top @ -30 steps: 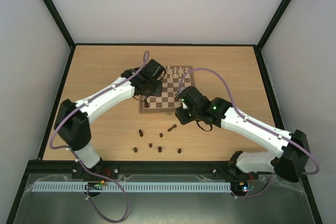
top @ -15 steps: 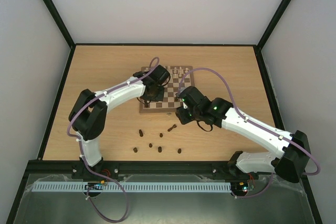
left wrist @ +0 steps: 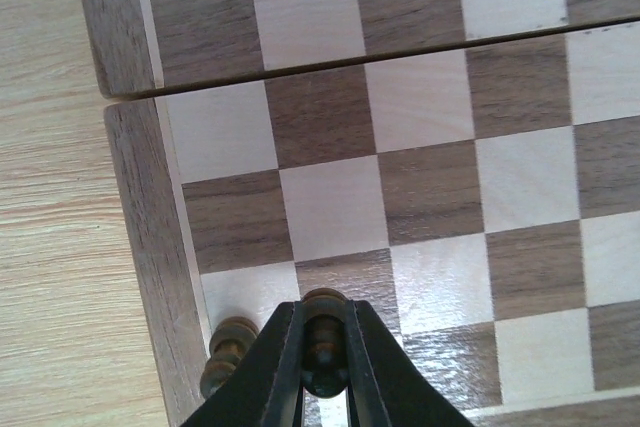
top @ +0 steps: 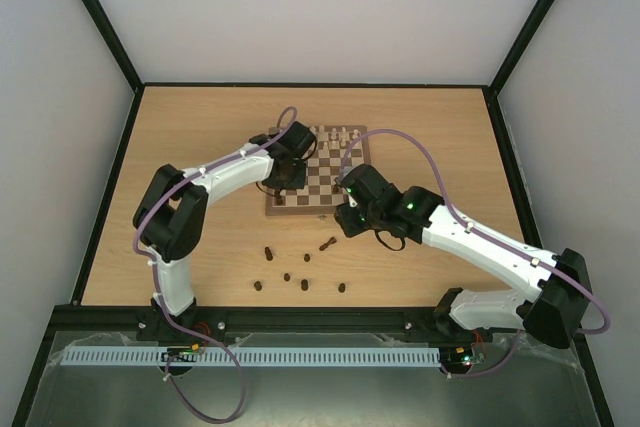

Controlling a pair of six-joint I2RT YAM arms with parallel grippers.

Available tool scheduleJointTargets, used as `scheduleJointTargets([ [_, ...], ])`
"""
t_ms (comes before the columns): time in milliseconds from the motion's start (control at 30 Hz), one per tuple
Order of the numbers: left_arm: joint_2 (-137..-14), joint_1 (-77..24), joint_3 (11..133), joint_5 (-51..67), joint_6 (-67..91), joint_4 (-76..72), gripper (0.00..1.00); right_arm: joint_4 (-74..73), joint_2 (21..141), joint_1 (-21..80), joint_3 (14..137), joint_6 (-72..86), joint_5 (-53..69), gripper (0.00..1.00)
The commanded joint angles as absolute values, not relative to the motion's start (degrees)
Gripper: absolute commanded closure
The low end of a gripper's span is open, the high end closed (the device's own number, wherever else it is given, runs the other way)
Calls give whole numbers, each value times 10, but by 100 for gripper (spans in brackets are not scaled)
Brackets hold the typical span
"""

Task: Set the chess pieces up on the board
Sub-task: Place the chess piece on the chessboard.

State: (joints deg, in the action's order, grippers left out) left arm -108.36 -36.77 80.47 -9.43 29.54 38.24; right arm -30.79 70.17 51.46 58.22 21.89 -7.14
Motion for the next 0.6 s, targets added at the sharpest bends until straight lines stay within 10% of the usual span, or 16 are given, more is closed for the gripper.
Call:
scheduleJointTargets([
  [0,-1099,-365,793,-90,288,373,91,-325,695,514,573,219,-79,61],
  [567,-1101,-371,766,-70,289,357,88,-323,699,515,570,219,-78,61],
])
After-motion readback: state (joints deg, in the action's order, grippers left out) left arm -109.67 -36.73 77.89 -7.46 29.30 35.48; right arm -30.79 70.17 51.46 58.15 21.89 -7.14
